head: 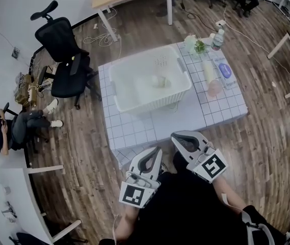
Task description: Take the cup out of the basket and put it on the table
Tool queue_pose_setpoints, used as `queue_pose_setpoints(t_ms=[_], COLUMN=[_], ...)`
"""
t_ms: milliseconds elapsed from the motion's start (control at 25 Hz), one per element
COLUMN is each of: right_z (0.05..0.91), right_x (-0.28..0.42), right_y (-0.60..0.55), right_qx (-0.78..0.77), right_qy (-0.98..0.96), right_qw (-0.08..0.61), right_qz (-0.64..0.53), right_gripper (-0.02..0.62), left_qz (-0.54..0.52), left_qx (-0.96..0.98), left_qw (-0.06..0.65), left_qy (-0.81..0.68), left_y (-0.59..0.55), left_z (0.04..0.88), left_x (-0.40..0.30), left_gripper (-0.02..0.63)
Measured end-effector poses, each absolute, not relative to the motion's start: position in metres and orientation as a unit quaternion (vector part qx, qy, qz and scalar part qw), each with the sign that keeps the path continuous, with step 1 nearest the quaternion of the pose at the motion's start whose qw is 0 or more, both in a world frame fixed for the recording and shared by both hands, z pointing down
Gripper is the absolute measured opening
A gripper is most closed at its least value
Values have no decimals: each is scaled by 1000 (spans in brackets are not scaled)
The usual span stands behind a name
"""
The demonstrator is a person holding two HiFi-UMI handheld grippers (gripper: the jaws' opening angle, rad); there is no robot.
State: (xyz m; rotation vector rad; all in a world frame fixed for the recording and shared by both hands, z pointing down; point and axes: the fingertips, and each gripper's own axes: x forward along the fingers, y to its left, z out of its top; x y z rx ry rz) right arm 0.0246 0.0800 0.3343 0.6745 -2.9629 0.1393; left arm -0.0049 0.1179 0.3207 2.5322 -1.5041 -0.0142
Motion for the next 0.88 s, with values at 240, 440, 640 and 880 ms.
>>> queue_pose_setpoints(t_ms=[240,440,640,880], right_z=[336,337,344,354], right_x=[38,51,60,72], right_y=[41,14,-5,-17], right_qx=[216,209,200,181], right_qy=[-974,-976,-977,-979], right_qw=[50,45,51,59], right_qz=[45,45,56,67], right_gripper=[15,15,15,15], left_qz=[13,9,16,20], left_qx=[849,848,841,827], left_qw=[97,87,88,99], left_qy=[-520,-523,-534,-553], left_y=[78,49,33,18], left_z=[323,320,322,329], left_x=[3,18,27,33], left_gripper=[9,11,11,11])
